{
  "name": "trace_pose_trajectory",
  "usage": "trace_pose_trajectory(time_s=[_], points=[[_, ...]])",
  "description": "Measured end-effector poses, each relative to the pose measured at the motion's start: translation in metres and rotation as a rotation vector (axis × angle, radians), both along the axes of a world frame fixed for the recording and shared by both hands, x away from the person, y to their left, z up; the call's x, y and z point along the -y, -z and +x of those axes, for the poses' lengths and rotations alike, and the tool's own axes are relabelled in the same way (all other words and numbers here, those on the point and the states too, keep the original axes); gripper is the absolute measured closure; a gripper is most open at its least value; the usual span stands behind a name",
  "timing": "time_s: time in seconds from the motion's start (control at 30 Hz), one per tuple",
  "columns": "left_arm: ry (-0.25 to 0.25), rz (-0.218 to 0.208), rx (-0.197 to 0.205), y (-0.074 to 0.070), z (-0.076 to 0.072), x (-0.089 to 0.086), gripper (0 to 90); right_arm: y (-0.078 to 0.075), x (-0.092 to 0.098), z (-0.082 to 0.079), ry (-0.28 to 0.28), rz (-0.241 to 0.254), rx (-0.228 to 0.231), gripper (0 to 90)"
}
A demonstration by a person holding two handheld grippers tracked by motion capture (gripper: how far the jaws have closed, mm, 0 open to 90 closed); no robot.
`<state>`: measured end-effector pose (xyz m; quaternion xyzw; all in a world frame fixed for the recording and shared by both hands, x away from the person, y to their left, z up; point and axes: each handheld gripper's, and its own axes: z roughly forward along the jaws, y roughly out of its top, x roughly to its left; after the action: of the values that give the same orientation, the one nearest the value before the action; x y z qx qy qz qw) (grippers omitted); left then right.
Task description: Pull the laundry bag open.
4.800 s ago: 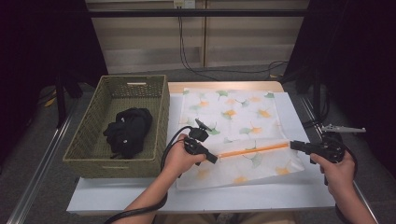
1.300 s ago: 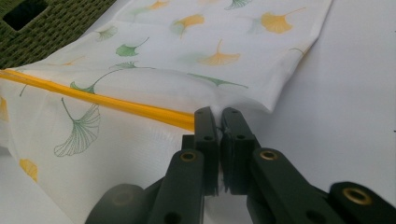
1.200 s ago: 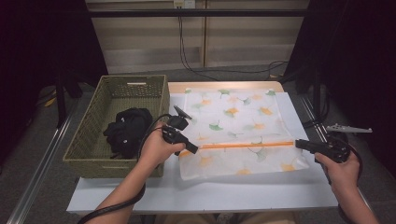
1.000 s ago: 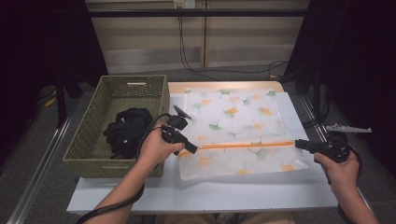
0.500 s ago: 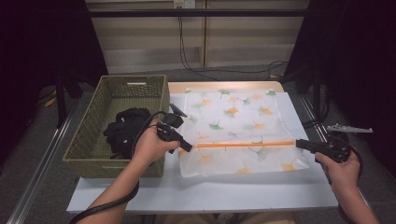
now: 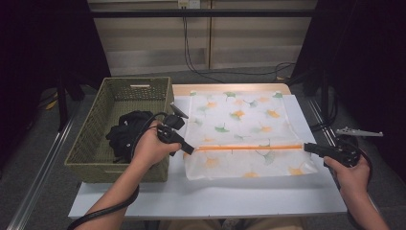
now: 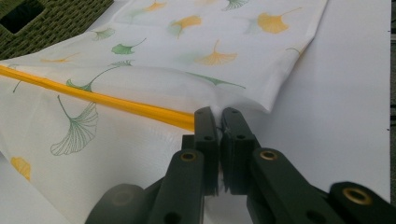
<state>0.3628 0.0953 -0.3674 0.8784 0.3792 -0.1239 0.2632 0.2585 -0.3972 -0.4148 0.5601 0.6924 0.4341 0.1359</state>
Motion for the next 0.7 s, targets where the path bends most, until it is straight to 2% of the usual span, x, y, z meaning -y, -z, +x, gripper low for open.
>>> trace_pose_trajectory(time_s=[0.23, 0.33, 0.4, 0.53, 0.57, 0.7], points=[[-0.007, 0.007, 0.003, -0.0032, 0.0012, -0.0024, 90.0, -0.0001, 0.0004, -0.0003, 0.001, 0.000, -0.001, 86.4], [-0.005, -0.004, 0.003, -0.0031, 0.0014, -0.0045, 90.0, 0.0002, 0.0013, -0.0004, 0.005, -0.001, -0.001, 86.4], [-0.008, 0.013, 0.003, -0.0040, 0.0014, -0.0055, 90.0, 0.0002, 0.0013, -0.0004, 0.007, -0.003, 0.000, 86.4], [-0.021, -0.002, 0.003, -0.0036, 0.0010, -0.0064, 90.0, 0.0000, 0.0015, -0.0003, 0.007, -0.002, 0.001, 86.4], [0.004, 0.012, 0.000, -0.0044, 0.0022, -0.0081, 90.0, -0.0001, 0.0015, -0.0004, 0.008, 0.001, -0.001, 86.4], [-0.011, 0.007, 0.002, -0.0044, 0.0014, -0.0082, 90.0, 0.0003, 0.0016, -0.0005, 0.009, -0.003, -0.003, 86.4]])
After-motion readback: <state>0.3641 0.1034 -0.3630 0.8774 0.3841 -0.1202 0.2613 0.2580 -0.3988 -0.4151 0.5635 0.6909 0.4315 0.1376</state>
